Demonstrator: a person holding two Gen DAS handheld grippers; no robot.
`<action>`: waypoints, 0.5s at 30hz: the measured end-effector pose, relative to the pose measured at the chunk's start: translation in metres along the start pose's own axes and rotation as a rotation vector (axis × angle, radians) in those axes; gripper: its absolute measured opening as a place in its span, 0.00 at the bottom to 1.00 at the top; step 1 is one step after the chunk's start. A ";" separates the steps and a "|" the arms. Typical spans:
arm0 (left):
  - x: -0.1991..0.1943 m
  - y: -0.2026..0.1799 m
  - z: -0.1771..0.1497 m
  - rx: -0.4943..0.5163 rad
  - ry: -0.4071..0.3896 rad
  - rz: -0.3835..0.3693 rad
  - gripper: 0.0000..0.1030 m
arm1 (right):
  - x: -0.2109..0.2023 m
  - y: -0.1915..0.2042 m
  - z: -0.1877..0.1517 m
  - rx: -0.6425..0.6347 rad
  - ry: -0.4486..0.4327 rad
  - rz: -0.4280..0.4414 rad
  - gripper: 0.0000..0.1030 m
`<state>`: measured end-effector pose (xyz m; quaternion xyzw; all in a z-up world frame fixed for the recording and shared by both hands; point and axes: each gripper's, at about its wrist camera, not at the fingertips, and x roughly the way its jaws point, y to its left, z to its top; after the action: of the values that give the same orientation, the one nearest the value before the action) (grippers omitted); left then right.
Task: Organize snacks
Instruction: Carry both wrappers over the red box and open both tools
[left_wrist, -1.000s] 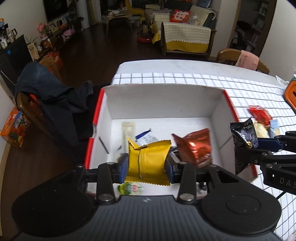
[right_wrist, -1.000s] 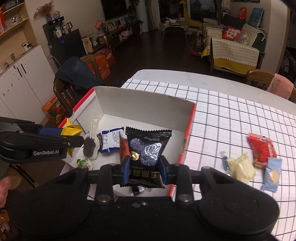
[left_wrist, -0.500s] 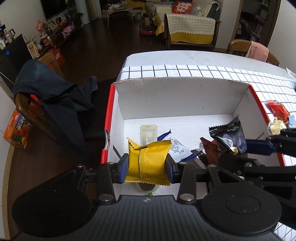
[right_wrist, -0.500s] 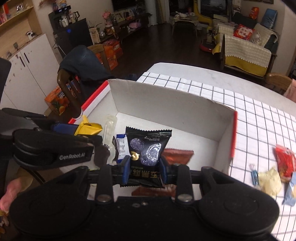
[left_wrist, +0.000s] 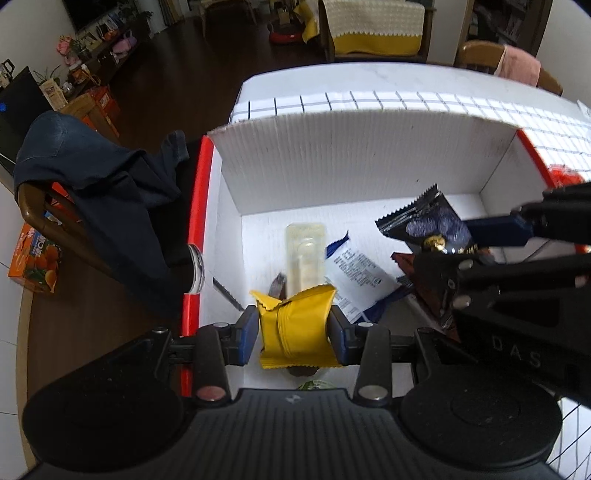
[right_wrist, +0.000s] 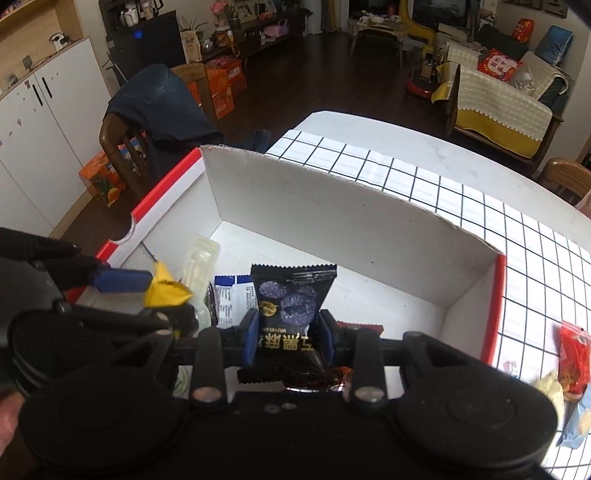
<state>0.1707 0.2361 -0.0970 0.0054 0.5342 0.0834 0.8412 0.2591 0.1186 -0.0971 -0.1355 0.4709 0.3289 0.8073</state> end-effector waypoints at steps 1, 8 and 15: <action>0.001 -0.001 0.000 0.010 -0.002 0.000 0.39 | 0.002 0.001 0.003 0.001 0.007 -0.001 0.31; 0.001 -0.005 -0.002 0.018 0.004 -0.007 0.39 | 0.006 0.001 0.004 0.005 0.031 0.001 0.35; -0.005 0.000 -0.002 -0.009 -0.018 -0.023 0.47 | -0.010 -0.006 0.000 0.031 -0.004 0.013 0.37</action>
<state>0.1668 0.2353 -0.0939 -0.0037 0.5264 0.0759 0.8468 0.2594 0.1099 -0.0894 -0.1190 0.4754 0.3271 0.8080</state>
